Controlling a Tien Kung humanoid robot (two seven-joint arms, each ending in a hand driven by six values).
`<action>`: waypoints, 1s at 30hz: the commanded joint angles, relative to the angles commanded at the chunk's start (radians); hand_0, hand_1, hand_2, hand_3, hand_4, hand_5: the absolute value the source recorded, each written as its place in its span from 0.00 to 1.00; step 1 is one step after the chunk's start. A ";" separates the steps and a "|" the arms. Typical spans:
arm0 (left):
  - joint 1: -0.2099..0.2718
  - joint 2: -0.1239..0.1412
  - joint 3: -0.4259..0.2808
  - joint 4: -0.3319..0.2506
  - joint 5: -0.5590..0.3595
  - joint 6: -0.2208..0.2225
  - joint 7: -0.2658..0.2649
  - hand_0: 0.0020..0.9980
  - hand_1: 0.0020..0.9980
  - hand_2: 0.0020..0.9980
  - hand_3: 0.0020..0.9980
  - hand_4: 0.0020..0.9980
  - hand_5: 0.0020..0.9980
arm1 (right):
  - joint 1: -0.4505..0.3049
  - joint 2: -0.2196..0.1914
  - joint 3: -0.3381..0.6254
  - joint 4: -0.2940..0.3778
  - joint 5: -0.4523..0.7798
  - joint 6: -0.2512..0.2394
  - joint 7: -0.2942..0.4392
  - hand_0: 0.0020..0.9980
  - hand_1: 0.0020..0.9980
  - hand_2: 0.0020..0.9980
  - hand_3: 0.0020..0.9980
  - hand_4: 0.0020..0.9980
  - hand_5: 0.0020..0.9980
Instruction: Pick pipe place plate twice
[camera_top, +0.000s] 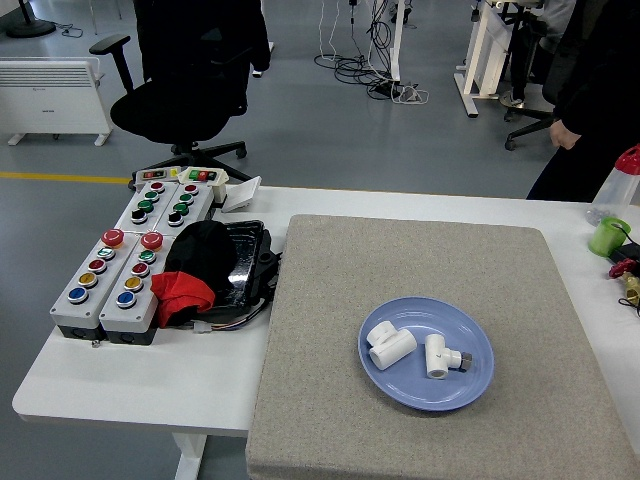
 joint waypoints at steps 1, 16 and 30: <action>0.000 0.001 0.001 0.000 -0.002 0.000 -0.001 0.66 0.64 0.66 0.60 0.46 1.00 | -0.002 0.001 -0.003 -0.001 0.006 0.004 0.023 0.84 0.79 0.85 0.81 0.60 0.74; 0.006 0.004 -0.005 -0.001 0.004 -0.001 0.002 0.66 0.64 0.66 0.60 0.46 1.00 | -0.017 0.011 -0.014 -0.004 0.012 0.031 0.076 0.81 0.76 0.82 0.78 0.59 0.75; 0.012 0.004 -0.003 -0.007 0.008 -0.010 0.012 0.66 0.64 0.66 0.60 0.46 1.00 | -0.033 0.011 -0.008 0.005 0.029 0.034 0.059 0.81 0.76 0.82 0.78 0.59 0.75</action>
